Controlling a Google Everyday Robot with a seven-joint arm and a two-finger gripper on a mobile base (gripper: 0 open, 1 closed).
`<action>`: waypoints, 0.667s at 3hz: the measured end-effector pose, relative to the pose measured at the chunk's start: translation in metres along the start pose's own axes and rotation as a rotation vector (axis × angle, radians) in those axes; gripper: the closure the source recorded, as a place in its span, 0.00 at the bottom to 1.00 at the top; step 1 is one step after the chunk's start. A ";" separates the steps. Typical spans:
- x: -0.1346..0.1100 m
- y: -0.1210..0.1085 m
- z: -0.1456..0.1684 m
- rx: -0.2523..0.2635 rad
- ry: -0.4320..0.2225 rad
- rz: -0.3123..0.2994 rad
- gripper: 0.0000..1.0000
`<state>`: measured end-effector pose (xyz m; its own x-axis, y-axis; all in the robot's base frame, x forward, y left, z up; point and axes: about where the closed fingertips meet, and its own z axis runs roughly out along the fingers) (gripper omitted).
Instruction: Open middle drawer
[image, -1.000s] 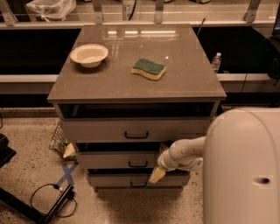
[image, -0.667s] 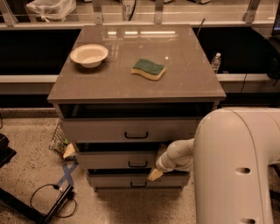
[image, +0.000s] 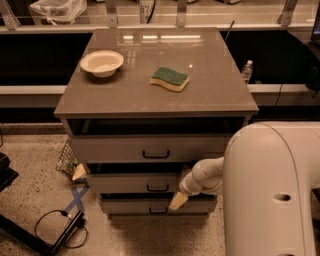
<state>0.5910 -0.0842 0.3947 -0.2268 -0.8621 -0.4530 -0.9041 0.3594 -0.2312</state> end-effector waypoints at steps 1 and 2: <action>0.000 0.000 0.000 0.000 0.000 0.000 0.17; 0.006 0.012 -0.013 -0.004 0.015 -0.002 0.39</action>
Offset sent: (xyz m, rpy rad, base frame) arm -0.0858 -0.0305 0.0296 -0.0704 0.0413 -0.0058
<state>0.5740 -0.0896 0.4000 -0.2310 -0.8681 -0.4393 -0.9060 0.3565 -0.2281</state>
